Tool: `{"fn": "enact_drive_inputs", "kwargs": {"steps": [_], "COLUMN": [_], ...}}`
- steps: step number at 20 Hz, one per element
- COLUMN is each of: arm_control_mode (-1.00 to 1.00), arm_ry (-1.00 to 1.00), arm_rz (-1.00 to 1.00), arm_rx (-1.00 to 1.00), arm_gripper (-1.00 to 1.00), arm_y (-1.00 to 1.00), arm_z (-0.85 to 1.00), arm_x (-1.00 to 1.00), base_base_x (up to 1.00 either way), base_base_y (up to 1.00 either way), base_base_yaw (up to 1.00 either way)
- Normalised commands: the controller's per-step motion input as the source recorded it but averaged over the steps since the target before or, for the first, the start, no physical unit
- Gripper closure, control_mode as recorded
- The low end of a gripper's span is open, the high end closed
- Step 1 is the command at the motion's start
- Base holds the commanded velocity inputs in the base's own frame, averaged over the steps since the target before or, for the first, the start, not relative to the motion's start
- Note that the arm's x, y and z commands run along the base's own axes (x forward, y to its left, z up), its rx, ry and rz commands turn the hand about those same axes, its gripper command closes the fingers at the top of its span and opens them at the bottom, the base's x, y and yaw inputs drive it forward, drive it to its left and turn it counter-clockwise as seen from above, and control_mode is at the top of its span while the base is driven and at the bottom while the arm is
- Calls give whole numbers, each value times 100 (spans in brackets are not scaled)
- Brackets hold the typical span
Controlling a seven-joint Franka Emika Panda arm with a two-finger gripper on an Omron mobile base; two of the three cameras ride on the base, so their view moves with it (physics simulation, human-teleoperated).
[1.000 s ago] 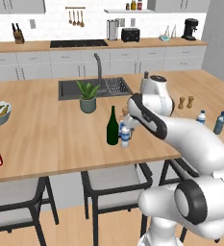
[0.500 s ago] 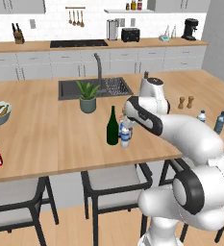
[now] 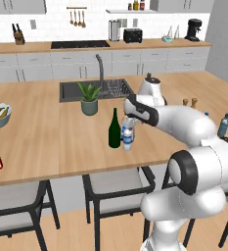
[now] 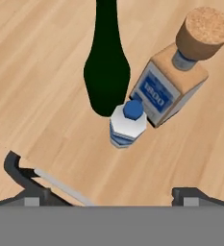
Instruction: Move the plastic bottles in the middle to the plastics group, and the glass bottles in the middle to the glass group.
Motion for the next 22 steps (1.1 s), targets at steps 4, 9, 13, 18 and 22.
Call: {"fn": "enact_drive_inputs", "kwargs": {"steps": [4, 9, 13, 18, 22], "arm_control_mode": [-100, -100, -100, -100, -100], "arm_ry": [0, 0, 0, 0, 0], "arm_rz": [4, 2, 0, 0, 0], "arm_rx": [-1, 0, 0, 0, 0], "arm_gripper": [-100, -100, -100, -100, -100], "arm_y": [0, 0, 0, 6, 13], "arm_z": [-43, -37, -16, 0, -11], "arm_x": [14, 21, 17, 12, 1], "base_base_x": [0, 0, 0, 0, 0], "base_base_y": [0, 0, 0, 0, 0], "base_base_yaw": [0, 0, 0, 0, 0]}}
